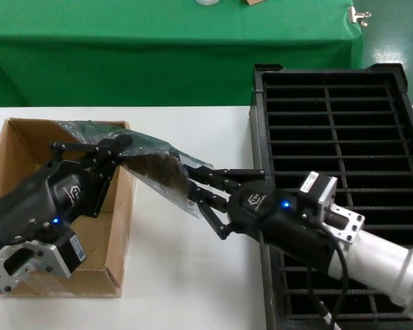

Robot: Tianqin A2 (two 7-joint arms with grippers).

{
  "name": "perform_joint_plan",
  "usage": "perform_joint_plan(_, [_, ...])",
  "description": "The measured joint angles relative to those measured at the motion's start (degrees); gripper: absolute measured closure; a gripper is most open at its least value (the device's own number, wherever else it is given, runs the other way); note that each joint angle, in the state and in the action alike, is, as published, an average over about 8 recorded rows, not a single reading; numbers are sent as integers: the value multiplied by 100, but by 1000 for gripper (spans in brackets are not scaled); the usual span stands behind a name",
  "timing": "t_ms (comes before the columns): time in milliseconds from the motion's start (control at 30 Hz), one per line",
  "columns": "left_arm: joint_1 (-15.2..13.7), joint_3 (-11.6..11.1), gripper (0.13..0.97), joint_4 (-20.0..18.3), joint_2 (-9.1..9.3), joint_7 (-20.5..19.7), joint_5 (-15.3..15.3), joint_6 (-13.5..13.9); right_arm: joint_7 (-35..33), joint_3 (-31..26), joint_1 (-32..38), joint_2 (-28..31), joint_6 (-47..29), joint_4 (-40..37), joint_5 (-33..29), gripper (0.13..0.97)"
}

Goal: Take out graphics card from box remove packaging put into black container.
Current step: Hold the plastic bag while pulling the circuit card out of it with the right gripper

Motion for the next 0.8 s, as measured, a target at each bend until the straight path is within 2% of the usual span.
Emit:
perform_joint_plan(467, [0,0,958,0,0,0,0,0,407,136,-415,694,120,900,-100,908])
perform_joint_plan(633, [0,0,958,0,0,0,0,0,798,299,-667,1321,152,1502,-208,908])
perform_joint_plan(800, [0,0,958,0,0,0,0,0,1328,682,-923,2189,220,2183,-356,908])
